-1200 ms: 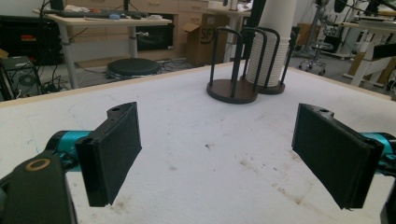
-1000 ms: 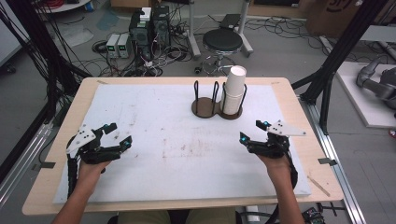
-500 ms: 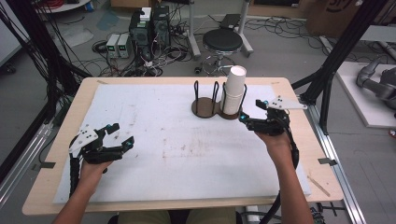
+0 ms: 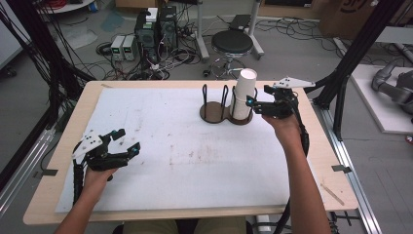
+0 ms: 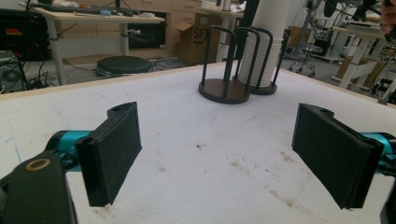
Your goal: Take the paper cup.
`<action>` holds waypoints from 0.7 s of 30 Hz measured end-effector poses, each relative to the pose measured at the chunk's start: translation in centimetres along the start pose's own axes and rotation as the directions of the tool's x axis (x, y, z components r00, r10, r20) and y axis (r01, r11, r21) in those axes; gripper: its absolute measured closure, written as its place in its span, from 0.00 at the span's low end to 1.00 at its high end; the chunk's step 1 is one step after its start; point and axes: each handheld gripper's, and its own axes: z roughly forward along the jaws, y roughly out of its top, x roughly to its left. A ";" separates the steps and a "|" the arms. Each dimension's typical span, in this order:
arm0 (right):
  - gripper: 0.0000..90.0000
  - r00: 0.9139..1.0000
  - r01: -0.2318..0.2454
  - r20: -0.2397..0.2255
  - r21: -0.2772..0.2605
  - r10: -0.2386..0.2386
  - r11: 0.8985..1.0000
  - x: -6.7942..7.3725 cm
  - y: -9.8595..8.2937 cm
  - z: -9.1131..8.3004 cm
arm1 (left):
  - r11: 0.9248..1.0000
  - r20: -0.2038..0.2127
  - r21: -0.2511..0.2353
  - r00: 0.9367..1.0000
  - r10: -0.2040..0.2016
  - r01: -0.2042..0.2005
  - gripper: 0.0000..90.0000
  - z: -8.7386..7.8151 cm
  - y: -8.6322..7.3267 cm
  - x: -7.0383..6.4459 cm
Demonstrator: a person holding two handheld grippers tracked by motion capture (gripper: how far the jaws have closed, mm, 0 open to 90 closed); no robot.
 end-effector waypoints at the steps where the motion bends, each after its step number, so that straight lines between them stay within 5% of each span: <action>1: 0.23 1.000 0.000 0.000 0.005 0.000 1.000 0.0 0.3 0.3 | 1.000 0.000 -0.002 1.000 -0.001 0.001 0.17 0.0 0.0 0.0; 9: 0.23 1.000 0.010 0.019 0.022 -0.010 1.000 -0.7 1.9 1.9 | 1.000 0.003 -0.003 1.000 -0.010 0.010 0.17 0.0 0.0 0.1; 21: 0.23 0.997 -0.040 0.066 0.056 0.036 0.998 -2.7 3.1 3.9 | 1.000 0.018 0.004 1.000 -0.026 0.026 0.17 0.3 -0.2 0.3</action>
